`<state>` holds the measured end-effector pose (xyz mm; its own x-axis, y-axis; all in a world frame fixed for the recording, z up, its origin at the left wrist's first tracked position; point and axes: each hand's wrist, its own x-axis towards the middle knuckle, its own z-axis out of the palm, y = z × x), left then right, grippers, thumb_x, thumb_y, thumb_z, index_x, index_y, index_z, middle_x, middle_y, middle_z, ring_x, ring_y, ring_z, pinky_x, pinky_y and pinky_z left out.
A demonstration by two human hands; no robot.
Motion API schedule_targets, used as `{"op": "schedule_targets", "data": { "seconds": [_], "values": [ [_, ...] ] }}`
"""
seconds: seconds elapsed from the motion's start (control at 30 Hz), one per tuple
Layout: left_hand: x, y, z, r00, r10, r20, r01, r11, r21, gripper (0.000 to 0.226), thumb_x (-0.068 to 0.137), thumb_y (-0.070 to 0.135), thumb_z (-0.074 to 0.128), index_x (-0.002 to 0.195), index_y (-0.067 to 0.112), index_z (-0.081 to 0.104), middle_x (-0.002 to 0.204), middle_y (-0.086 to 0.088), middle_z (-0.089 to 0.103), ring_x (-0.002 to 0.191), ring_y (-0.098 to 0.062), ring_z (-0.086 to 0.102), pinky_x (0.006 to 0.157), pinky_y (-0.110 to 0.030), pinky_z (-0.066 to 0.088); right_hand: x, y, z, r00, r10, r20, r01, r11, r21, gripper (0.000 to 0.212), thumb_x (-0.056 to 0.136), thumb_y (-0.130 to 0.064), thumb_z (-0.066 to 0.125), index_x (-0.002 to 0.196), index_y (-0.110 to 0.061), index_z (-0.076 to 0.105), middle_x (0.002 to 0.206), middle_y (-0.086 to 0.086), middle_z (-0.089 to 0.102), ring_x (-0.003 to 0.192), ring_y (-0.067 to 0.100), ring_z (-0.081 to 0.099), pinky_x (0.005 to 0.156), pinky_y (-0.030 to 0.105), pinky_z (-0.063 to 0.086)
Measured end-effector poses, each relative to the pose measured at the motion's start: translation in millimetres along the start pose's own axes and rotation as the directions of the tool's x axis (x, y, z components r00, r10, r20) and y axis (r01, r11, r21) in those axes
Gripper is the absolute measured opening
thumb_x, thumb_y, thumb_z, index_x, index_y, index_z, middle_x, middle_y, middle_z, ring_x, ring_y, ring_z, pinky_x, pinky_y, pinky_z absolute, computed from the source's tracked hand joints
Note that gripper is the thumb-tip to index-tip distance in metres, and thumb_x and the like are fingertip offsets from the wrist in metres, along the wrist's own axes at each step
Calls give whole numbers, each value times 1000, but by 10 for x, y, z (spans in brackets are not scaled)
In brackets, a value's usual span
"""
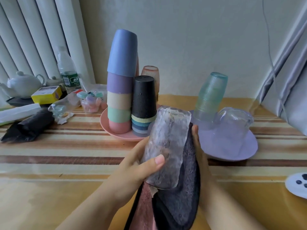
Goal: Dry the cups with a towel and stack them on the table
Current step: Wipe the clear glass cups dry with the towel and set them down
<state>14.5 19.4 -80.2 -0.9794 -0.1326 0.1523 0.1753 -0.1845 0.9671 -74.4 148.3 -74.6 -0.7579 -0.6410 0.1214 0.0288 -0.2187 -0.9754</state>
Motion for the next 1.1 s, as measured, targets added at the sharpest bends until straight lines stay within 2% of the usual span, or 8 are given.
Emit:
{"op": "schedule_targets", "data": {
  "seconds": [0.1,0.27,0.43,0.53,0.7,0.77,0.93,1.1],
  "values": [
    [39,18,-83,998,3,-61,-8,997,-81,72,56,51,87,119,22,67,120,-9,69,112,-24,65,86,-30,54,-13,87,142,998,-52,33,57,985,-163,70,78,-76,30,131,-33,46,135,-16,53,116,-16,48,102,13,38],
    [80,39,-142,967,54,-249,-41,997,58,63,74,41,77,127,17,50,116,-6,70,106,-17,67,86,-28,54,15,130,261,977,-213,34,213,928,-306,73,89,-62,28,149,-23,16,152,-20,22,131,-21,19,98,-4,20],
    [42,99,-18,961,111,-253,-69,984,166,38,80,35,53,118,31,55,102,25,71,97,10,64,75,-5,46,84,181,251,951,-311,-3,291,895,-337,73,91,-54,37,149,-18,13,155,-12,21,137,-13,20,105,3,21],
    [37,116,-39,964,145,-221,-94,970,225,41,78,36,57,119,33,52,107,25,69,102,10,62,78,-5,46,57,247,300,952,-304,36,295,880,-372,82,83,-69,37,149,-30,8,155,-17,19,140,-6,19,112,14,22],
    [33,66,-77,991,95,-95,-65,959,276,44,87,37,65,128,31,50,121,21,66,115,4,58,87,-8,45,57,96,214,946,-317,-60,281,900,-334,53,91,-41,35,141,-29,20,141,-29,25,123,-29,22,96,-6,19],
    [12,78,-74,999,36,-15,-30,961,276,48,84,37,65,129,33,47,123,25,63,118,6,56,89,-7,44,77,7,131,944,-305,-128,255,918,-302,41,94,-46,31,132,-31,31,135,-29,36,117,-30,30,96,-5,23],
    [-27,95,-31,997,-52,63,43,990,137,49,76,43,66,122,36,52,116,21,68,109,1,63,82,-13,50,81,-29,37,989,-128,-79,123,990,-68,80,70,-81,41,128,-29,57,133,-8,57,128,9,48,113,40,33],
    [-12,104,-100,999,-23,-43,25,999,40,86,48,72,79,118,26,58,110,7,73,102,-10,69,77,-18,53,41,104,130,999,-29,20,34,963,-266,93,69,-85,23,141,-29,40,145,-13,42,133,-6,35,115,23,26]
  ]
}}
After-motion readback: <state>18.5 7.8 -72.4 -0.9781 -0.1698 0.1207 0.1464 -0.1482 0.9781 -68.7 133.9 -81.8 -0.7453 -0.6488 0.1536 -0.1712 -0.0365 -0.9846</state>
